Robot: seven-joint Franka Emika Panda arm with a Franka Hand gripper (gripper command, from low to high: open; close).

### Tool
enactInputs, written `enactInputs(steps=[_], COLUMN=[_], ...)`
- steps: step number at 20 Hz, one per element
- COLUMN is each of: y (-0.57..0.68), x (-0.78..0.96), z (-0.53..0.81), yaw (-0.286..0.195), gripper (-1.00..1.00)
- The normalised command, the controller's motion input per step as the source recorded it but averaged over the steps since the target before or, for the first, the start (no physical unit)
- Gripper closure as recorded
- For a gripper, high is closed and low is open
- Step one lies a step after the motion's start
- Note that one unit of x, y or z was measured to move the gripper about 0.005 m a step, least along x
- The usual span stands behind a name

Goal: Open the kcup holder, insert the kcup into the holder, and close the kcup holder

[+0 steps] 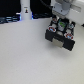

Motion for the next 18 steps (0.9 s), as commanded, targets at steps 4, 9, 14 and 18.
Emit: enactInputs(steps=[4, 9, 14, 18], y=[0.02, -0.23, -0.45, -0.49], x=[0.20, 0.35, 0.45, 0.50], z=[0.42, 0.51, 0.39, 0.25], yaw=[0.072, 0.075, 0.065, 0.055], gripper=[-1.00, -1.00, -1.00, -1.00])
